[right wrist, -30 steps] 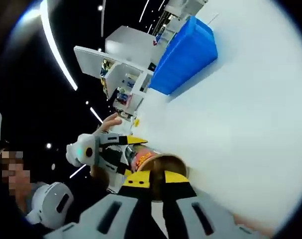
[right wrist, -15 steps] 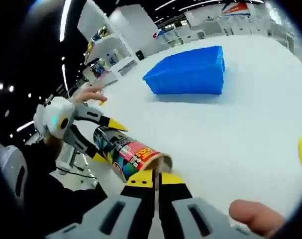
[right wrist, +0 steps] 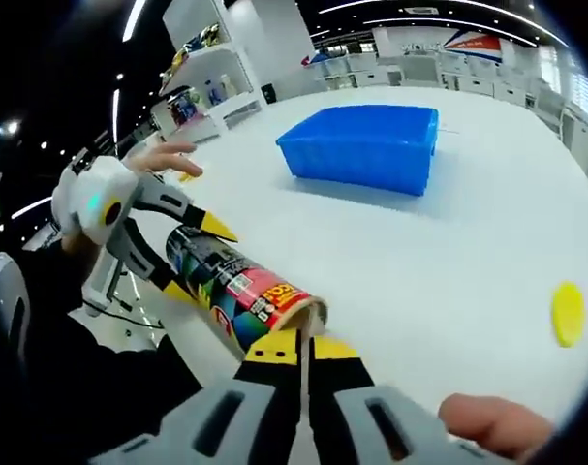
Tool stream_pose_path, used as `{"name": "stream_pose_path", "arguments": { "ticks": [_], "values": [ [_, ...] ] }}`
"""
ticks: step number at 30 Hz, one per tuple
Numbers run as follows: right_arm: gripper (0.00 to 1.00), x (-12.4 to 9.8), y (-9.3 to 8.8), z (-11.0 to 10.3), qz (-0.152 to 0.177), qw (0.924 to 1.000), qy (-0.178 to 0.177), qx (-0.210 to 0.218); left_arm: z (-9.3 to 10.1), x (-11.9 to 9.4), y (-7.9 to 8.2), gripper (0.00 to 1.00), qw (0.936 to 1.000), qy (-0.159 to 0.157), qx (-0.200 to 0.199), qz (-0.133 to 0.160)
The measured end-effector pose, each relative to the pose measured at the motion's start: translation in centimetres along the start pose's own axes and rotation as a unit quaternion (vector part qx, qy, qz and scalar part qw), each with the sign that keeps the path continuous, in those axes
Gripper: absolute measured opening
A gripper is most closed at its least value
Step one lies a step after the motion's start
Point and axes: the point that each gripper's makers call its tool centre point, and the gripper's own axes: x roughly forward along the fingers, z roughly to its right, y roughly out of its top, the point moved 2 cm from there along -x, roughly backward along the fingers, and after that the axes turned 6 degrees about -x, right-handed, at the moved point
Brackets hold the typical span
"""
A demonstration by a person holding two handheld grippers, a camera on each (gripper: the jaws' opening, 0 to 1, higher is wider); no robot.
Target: Open the lid of the chip container on the table, take out the chips, place them into the box in front of the container, and close the lid
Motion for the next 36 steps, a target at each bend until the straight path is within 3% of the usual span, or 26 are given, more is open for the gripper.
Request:
{"name": "stream_pose_path", "arguments": {
  "ticks": [3, 6, 9, 12, 29, 33, 36],
  "values": [
    [0.0, -0.2, 0.0, 0.3, -0.004, 1.0, -0.007, -0.005, 0.1, 0.1, 0.2, 0.5, 1.0, -0.001, 0.0, 0.0],
    [0.0, -1.6, -0.2, 3.1, -0.012, 0.9971, -0.069, -0.031, -0.4, -0.1, -0.7, 0.5, 0.9994, 0.011, -0.011, -0.03],
    [0.0, -2.2, -1.0, 4.4, -0.005, 0.9982, -0.051, 0.03, -0.7, -0.5, -1.1, 0.5, 0.9997, 0.014, -0.007, -0.018],
    [0.0, -3.0, -1.4, 5.5, -0.005, 0.9975, -0.065, 0.028, -0.7, -0.4, -1.0, 0.5, 0.9997, 0.014, -0.008, -0.016],
    [0.01, -3.8, -1.9, 5.8, 0.007, 0.997, -0.073, 0.025, -0.7, -0.4, -1.1, 0.5, 0.9996, 0.017, -0.002, -0.024],
    [0.02, -4.0, -1.7, 5.8, 0.024, 0.9969, -0.074, 0.011, -0.7, -0.3, -1.1, 0.5, 0.9994, 0.021, 0.003, -0.027],
    [0.02, -4.6, -0.7, 6.0, 0.061, 0.9951, -0.077, 0.005, -0.7, -0.3, -1.1, 0.51, 0.9993, 0.024, 0.008, -0.029]
  ]
}}
